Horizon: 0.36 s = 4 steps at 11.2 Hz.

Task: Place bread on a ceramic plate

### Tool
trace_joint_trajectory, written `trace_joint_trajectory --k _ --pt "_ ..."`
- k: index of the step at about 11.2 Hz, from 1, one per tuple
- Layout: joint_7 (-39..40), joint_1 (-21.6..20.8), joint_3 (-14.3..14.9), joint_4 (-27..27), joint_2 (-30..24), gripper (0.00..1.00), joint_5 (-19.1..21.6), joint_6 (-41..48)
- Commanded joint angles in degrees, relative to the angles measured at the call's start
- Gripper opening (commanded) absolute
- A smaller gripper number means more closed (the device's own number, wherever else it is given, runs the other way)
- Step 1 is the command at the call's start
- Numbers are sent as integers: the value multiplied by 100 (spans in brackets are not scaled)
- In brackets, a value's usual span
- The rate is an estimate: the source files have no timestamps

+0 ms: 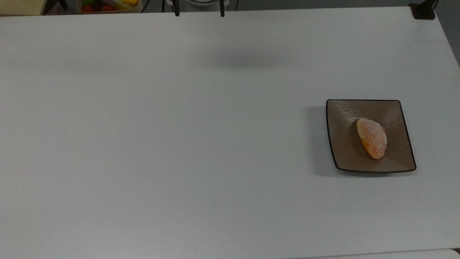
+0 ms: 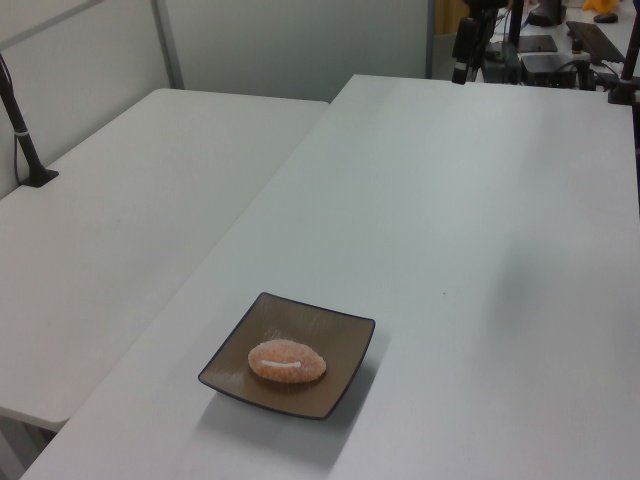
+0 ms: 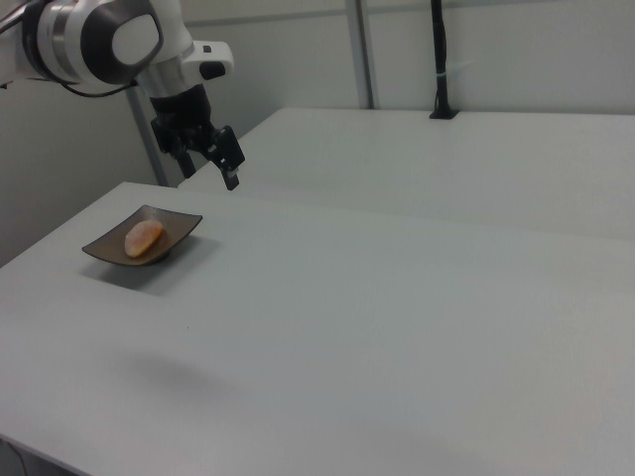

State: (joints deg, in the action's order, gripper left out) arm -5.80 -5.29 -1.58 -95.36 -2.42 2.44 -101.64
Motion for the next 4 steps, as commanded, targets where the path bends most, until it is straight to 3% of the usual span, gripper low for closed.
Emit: trace_joint_trajectory --k 1,4 --pt "228 55 -44 -79 -65 100 117 -102" --pt "658 63 -44 -79 -74 100 117 -102"
